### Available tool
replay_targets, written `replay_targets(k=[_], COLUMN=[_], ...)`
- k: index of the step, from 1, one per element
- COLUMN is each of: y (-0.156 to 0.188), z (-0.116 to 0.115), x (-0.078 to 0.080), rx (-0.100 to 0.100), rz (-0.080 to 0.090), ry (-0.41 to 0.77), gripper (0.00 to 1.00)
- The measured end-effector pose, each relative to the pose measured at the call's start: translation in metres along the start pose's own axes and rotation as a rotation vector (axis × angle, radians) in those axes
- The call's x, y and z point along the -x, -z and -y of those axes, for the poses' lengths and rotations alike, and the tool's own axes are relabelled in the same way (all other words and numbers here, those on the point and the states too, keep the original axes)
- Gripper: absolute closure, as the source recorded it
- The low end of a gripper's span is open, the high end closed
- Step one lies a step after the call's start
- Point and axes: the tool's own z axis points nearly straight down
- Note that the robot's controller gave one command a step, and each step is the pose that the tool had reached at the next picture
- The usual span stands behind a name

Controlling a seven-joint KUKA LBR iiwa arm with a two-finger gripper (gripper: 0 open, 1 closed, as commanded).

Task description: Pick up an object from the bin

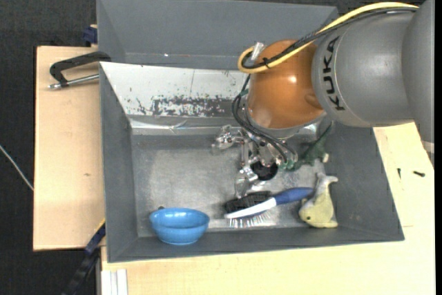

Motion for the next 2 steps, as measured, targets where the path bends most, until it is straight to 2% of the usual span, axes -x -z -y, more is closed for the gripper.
replay_targets(k=[1,2], y=[0.069,-0.009], z=[0.058,0.058], x=[-0.065,-0.061], rx=[-0.006,-0.005], rz=[0.005,0.015], ry=[-0.003,-0.054], gripper=[0.0,0.0])
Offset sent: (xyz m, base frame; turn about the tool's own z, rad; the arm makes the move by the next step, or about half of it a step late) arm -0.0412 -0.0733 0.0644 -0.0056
